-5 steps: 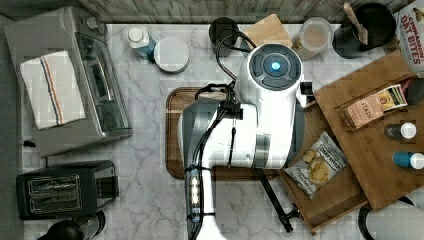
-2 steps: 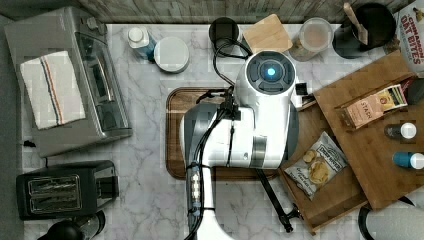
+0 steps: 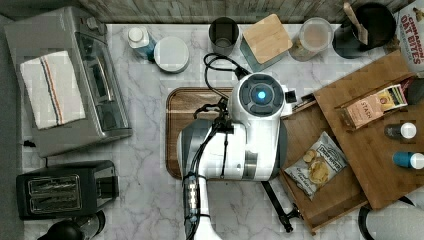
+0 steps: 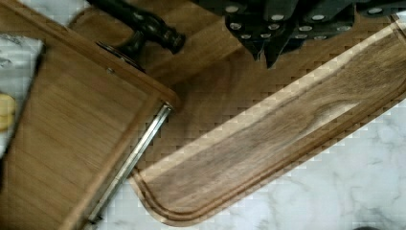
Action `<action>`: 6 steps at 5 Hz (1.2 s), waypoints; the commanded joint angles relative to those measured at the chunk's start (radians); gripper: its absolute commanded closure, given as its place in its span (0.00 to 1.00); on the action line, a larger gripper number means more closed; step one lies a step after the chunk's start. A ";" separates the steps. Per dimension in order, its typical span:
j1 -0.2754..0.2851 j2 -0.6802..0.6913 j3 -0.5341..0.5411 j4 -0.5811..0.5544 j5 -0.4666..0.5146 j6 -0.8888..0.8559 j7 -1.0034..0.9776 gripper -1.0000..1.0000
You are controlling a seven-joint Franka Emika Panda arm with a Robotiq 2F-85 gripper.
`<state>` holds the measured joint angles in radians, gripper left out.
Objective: Close the drawer.
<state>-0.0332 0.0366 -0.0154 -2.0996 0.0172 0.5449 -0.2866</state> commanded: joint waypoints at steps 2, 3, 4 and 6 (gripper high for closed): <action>0.018 -0.128 0.094 -0.339 0.094 0.247 -0.443 1.00; 0.127 -0.141 -0.042 -0.406 0.057 0.289 -0.528 1.00; 0.049 -0.142 0.016 -0.456 0.055 0.323 -0.597 1.00; 0.034 -0.144 -0.035 -0.539 0.055 0.333 -0.736 1.00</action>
<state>0.0603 -0.0701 -0.0057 -2.5938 0.0623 0.9028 -0.9092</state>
